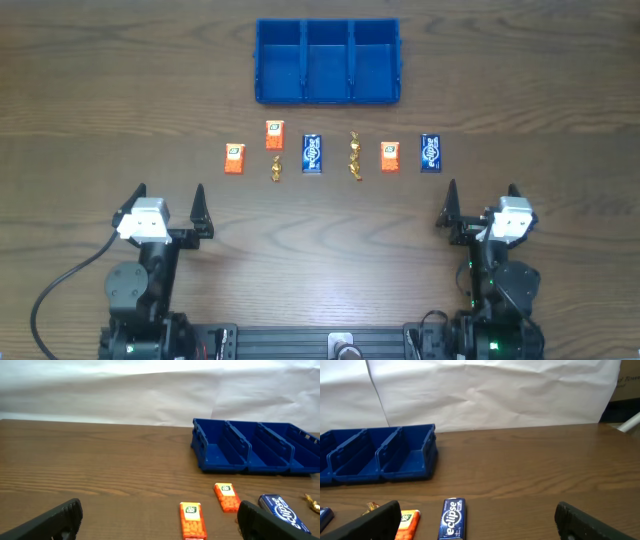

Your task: Sort Candies Into Trays

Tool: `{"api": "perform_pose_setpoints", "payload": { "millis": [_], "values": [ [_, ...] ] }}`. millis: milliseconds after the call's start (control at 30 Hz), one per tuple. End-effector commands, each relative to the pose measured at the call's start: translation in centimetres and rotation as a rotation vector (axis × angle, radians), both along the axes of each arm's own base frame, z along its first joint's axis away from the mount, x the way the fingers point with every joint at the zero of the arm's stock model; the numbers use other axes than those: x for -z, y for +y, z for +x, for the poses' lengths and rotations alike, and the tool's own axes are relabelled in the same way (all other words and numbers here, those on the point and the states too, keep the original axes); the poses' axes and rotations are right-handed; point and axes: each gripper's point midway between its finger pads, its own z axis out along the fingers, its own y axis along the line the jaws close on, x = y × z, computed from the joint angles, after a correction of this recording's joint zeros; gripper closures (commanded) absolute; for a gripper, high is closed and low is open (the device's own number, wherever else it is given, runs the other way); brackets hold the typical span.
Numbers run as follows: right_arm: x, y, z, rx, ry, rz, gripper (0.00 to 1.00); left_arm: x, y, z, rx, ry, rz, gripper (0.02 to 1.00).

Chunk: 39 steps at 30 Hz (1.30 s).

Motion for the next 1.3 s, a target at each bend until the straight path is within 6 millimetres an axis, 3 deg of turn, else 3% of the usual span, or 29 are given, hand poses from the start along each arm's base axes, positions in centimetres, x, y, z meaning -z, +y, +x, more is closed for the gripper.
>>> {"api": "perform_pose_setpoints", "payload": {
  "millis": [33, 767, 1033, 1300],
  "values": [
    [0.2, -0.4, 0.0, 0.02, 0.0, 0.012, 0.003, 1.9, 0.3, -0.1, -0.016, 0.057, 0.006, 0.025],
    [0.2, -0.4, 0.0, 0.02, 0.001, 0.012, 0.003, 1.7, 0.0, -0.1, -0.005, 0.062, -0.017, 0.023],
    [0.2, -0.4, 0.0, 0.02, 0.0, 0.012, 0.003, -2.6, -1.6, -0.1, 0.044, 0.29, -0.057, 0.023],
    [0.2, -0.4, 0.0, 0.02, 0.0, 0.012, 0.003, -5.2, -3.8, 3.4, 0.078, 0.625, -0.027, 0.02]
  ]
}}
